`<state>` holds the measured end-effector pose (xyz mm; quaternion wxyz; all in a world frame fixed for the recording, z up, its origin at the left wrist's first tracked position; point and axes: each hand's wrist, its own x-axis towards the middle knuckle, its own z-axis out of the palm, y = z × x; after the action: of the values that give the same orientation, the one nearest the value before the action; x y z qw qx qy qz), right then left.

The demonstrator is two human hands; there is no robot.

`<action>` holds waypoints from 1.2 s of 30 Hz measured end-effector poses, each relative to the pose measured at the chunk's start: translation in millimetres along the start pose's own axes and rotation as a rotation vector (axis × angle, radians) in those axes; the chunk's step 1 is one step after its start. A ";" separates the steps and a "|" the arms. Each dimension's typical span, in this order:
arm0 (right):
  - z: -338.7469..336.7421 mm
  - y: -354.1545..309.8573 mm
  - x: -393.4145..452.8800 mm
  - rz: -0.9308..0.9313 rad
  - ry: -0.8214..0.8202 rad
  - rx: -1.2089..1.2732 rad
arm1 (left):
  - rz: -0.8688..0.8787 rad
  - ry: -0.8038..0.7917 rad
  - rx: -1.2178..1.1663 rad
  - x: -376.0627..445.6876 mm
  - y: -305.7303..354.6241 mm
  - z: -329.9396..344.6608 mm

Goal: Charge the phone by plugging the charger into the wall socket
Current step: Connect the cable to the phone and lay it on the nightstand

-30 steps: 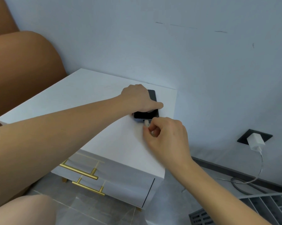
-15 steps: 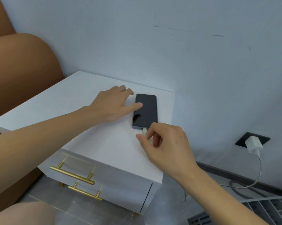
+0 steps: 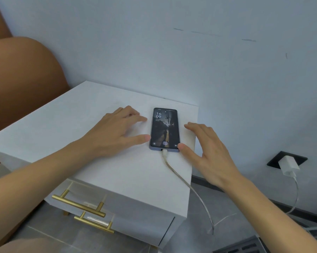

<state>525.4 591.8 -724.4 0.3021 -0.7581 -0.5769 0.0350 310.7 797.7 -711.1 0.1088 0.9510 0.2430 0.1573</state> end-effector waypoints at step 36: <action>4.1 11.0 3.4 -0.044 -0.051 0.041 | -0.009 -0.016 -0.014 -2.6 5.8 -1.8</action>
<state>534.3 594.8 -732.2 0.3032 -0.7378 -0.6001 0.0595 310.3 791.7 -708.4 0.1179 0.9503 0.2453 0.1509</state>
